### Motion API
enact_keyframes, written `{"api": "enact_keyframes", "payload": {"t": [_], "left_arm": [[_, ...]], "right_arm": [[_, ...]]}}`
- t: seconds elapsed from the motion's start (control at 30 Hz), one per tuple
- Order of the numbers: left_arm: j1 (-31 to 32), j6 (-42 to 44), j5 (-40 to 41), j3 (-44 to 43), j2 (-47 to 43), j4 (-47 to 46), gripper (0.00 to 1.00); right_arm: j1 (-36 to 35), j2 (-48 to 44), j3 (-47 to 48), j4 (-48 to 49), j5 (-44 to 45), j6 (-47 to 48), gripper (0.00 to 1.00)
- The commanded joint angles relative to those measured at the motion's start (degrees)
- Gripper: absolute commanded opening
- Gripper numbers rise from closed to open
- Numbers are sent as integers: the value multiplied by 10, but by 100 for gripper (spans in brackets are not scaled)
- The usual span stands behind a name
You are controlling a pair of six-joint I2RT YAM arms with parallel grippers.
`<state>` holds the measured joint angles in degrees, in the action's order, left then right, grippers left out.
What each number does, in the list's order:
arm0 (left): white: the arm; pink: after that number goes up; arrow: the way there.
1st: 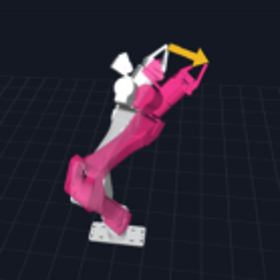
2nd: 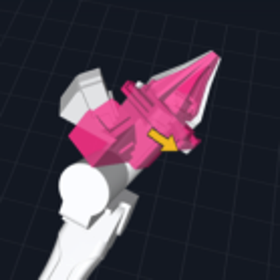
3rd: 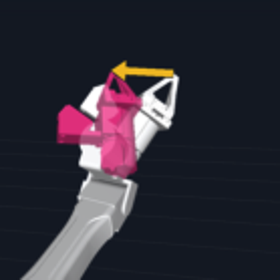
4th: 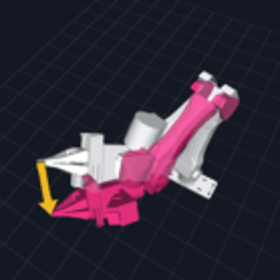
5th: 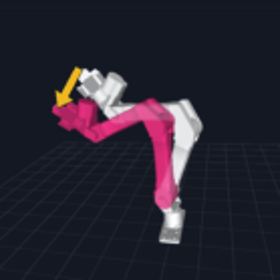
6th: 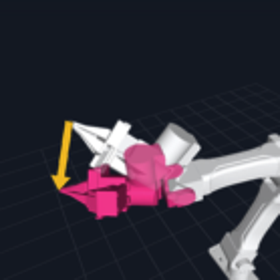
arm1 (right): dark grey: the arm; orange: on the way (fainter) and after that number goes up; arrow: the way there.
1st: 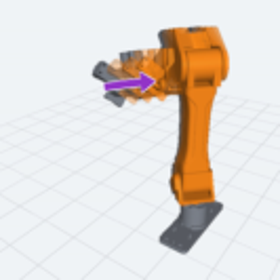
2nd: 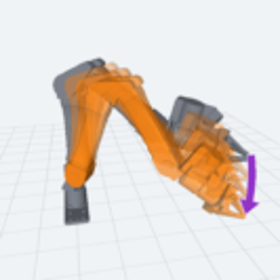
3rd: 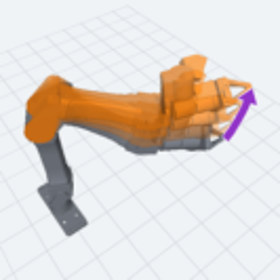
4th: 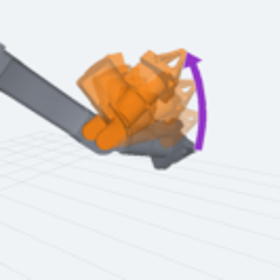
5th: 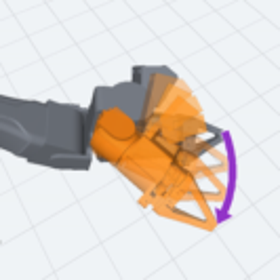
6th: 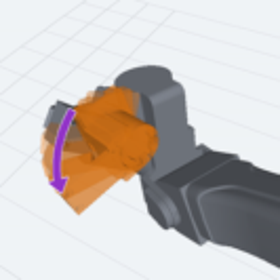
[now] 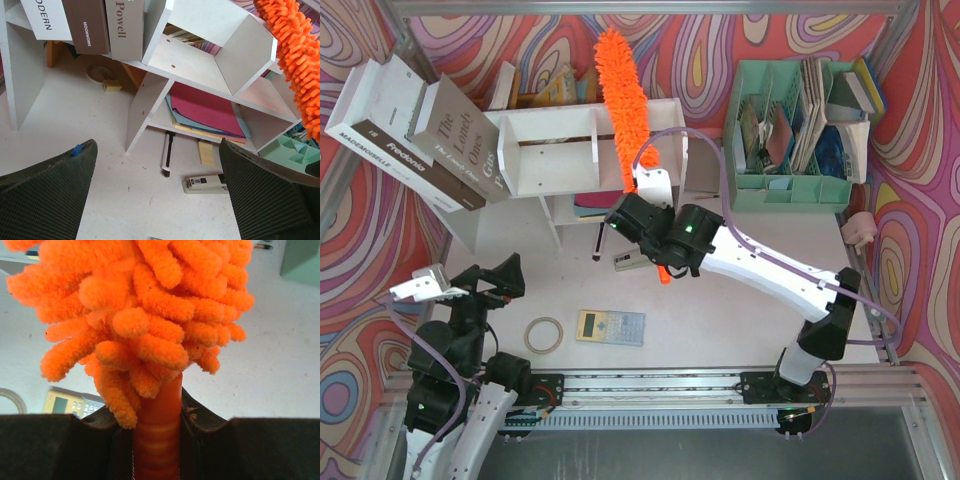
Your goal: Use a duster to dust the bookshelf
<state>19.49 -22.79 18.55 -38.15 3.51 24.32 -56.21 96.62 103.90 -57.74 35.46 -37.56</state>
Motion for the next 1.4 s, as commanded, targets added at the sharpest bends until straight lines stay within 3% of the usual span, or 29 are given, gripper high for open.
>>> {"api": "enact_keyframes", "payload": {"t": [0.0, 0.4, 0.67, 1.0, 1.37], "left_arm": [[-2, -3, 5, 3, 11, 0, 98], [-2, -2, 1, 1, 30, 1, 98], [-2, -4, 8, 2, 10, 1, 98], [-2, -5, 8, 2, 0, 2, 98], [-2, -6, 8, 3, 2, 2, 98]], "right_arm": [[2, -51, -33, -28, 71, -40, 0], [21, -111, -84, -32, 81, -51, 0], [12, -67, -42, 36, -7, -11, 0], [-25, -4, 36, 37, -18, 7, 0], [-24, -103, 12, -28, 95, -12, 0]]}}
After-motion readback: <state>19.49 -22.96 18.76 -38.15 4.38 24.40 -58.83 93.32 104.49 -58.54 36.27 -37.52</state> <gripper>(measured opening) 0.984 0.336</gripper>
